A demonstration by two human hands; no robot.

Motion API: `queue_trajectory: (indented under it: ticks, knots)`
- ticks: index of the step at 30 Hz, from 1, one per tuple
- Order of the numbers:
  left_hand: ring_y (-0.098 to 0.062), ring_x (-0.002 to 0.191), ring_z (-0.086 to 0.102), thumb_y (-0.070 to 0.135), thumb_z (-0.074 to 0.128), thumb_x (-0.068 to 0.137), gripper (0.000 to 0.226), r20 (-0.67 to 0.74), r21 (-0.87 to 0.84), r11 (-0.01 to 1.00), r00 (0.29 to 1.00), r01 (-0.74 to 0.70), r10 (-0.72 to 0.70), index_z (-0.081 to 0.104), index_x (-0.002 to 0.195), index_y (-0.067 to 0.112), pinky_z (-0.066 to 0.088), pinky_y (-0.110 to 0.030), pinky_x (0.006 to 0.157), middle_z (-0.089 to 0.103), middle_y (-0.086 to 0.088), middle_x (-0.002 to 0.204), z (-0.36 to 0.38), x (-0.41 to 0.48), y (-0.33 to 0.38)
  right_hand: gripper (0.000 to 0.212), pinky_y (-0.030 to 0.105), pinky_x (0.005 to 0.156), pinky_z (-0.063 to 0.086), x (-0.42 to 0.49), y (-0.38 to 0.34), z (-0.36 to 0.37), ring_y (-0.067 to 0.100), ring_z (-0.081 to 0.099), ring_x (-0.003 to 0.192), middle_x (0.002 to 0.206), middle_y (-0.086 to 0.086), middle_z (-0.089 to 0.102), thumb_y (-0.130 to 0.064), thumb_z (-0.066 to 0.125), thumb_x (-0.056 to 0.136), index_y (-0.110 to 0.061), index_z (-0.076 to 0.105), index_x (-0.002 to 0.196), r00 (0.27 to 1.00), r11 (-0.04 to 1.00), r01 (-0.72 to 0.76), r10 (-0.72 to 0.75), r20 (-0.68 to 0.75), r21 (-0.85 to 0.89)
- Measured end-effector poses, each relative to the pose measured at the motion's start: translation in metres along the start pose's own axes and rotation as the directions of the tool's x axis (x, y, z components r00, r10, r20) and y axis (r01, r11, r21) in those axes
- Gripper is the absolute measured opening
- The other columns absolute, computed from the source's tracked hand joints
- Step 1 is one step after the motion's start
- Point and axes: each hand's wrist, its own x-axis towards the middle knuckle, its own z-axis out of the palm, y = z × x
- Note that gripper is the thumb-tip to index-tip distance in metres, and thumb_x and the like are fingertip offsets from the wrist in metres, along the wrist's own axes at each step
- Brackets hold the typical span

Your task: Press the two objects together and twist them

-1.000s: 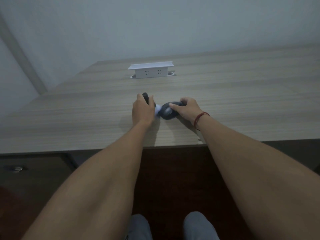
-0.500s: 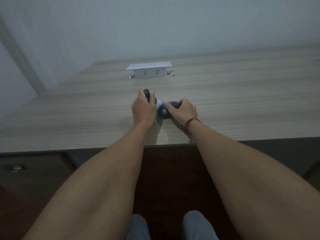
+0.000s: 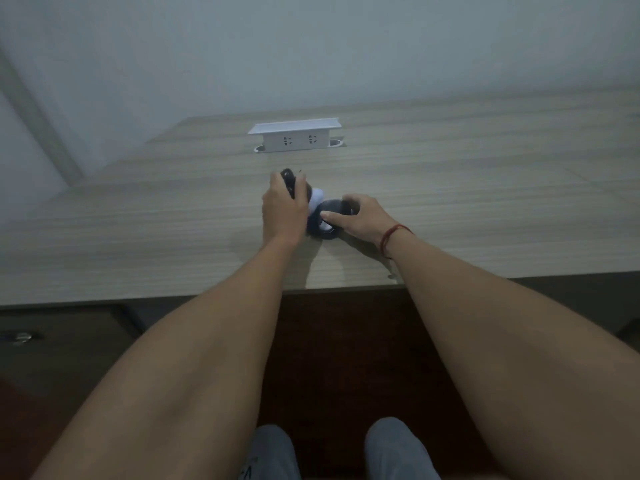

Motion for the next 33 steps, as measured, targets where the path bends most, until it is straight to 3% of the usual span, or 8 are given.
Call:
queue_trajectory:
  ticks: [6, 10, 16, 19, 22, 24, 29, 33]
  knots:
    - [-0.025, 0.08, 0.053, 0.039, 0.047, 0.098, 0.037, 0.182, 0.163, 0.985, 0.983, -0.057, 0.027, 0.051, 0.104, 0.002, 0.042, -0.034, 0.069, 0.056, -0.012, 0.093, -0.008, 0.015, -0.003, 0.037, 0.001, 0.05, 0.043, 0.002, 0.002, 0.002, 0.006, 0.056, 0.082, 0.101, -0.001, 0.059, -0.03, 0.066, 0.089, -0.009, 0.058, 0.119, 1.0, 0.997, 0.016, -0.018, -0.024, -0.077]
    - [-0.023, 0.085, 0.059, 0.037, 0.048, 0.098, 0.034, 0.105, -0.006, 1.0, 0.994, -0.011, 0.012, 0.053, 0.104, 0.004, 0.049, -0.032, 0.073, 0.057, -0.007, 0.092, -0.008, 0.01, 0.002, 0.061, 0.039, 0.086, 0.054, 0.002, 0.0, 0.017, 0.021, 0.061, 0.096, 0.1, -0.002, 0.064, -0.072, 0.06, 0.062, -0.024, 0.058, 0.1, 0.985, 0.981, -0.031, -0.003, -0.175, -0.189]
    - [-0.027, 0.089, 0.062, 0.038, 0.048, 0.098, 0.035, 0.101, 0.05, 0.999, 0.995, 0.008, -0.013, 0.051, 0.107, 0.004, 0.055, -0.041, 0.08, 0.059, -0.01, 0.094, -0.01, -0.001, -0.012, 0.053, 0.046, 0.098, 0.048, -0.001, -0.004, 0.024, 0.028, 0.057, 0.113, 0.12, 0.007, 0.063, -0.054, 0.058, 0.083, -0.017, 0.055, 0.121, 0.97, 0.966, -0.037, -0.026, -0.24, -0.257]
    - [-0.026, 0.088, 0.06, 0.036, 0.047, 0.098, 0.036, 0.026, -0.055, 0.996, 0.998, 0.065, -0.064, 0.052, 0.107, 0.002, 0.053, -0.04, 0.082, 0.057, -0.009, 0.094, -0.011, -0.001, -0.002, 0.052, 0.046, 0.1, 0.046, -0.002, -0.005, 0.024, 0.029, 0.057, 0.115, 0.123, 0.007, 0.063, -0.054, 0.055, 0.086, -0.016, 0.055, 0.122, 0.97, 0.952, -0.044, -0.031, -0.239, -0.302]
    - [-0.03, 0.094, 0.062, 0.036, 0.045, 0.099, 0.035, 0.048, 0.014, 0.992, 0.991, 0.123, -0.123, 0.051, 0.11, 0.003, 0.053, -0.041, 0.083, 0.062, -0.014, 0.101, -0.006, -0.012, -0.008, 0.058, 0.044, 0.104, 0.043, -0.001, -0.005, 0.023, 0.029, 0.053, 0.123, 0.132, 0.009, 0.059, -0.052, 0.054, 0.088, -0.013, 0.052, 0.131, 0.971, 0.951, -0.038, -0.038, -0.236, -0.308]
    - [-0.034, 0.095, 0.062, 0.036, 0.044, 0.099, 0.036, -0.004, 0.09, 0.982, 0.986, 0.166, -0.166, 0.05, 0.109, 0.002, 0.051, -0.041, 0.081, 0.063, -0.018, 0.104, -0.008, -0.014, -0.014, 0.056, 0.042, 0.104, 0.043, -0.001, -0.005, 0.022, 0.03, 0.053, 0.122, 0.132, 0.01, 0.059, -0.05, 0.055, 0.089, -0.01, 0.053, 0.129, 0.972, 0.952, -0.032, -0.042, -0.232, -0.305]
    - [-0.024, 0.083, 0.06, 0.034, 0.046, 0.099, 0.032, -0.019, -0.062, 0.995, 0.997, 0.078, -0.08, 0.051, 0.103, 0.003, 0.046, -0.031, 0.071, 0.057, -0.006, 0.088, -0.006, -0.018, -0.002, 0.054, 0.044, 0.103, 0.043, 0.0, -0.007, 0.022, 0.029, 0.053, 0.121, 0.13, 0.009, 0.06, -0.05, 0.054, 0.09, -0.012, 0.053, 0.128, 0.973, 0.948, -0.035, -0.04, -0.229, -0.317]
    - [-0.033, 0.092, 0.063, 0.036, 0.045, 0.099, 0.036, -0.004, 0.064, 0.988, 0.99, 0.14, -0.14, 0.05, 0.108, 0.002, 0.054, -0.043, 0.082, 0.062, -0.015, 0.098, -0.006, -0.013, -0.011, 0.049, 0.042, 0.103, 0.043, 0.001, -0.006, 0.021, 0.029, 0.055, 0.119, 0.127, 0.01, 0.061, -0.045, 0.054, 0.092, -0.01, 0.055, 0.126, 0.976, 0.956, -0.014, -0.051, -0.214, -0.292]
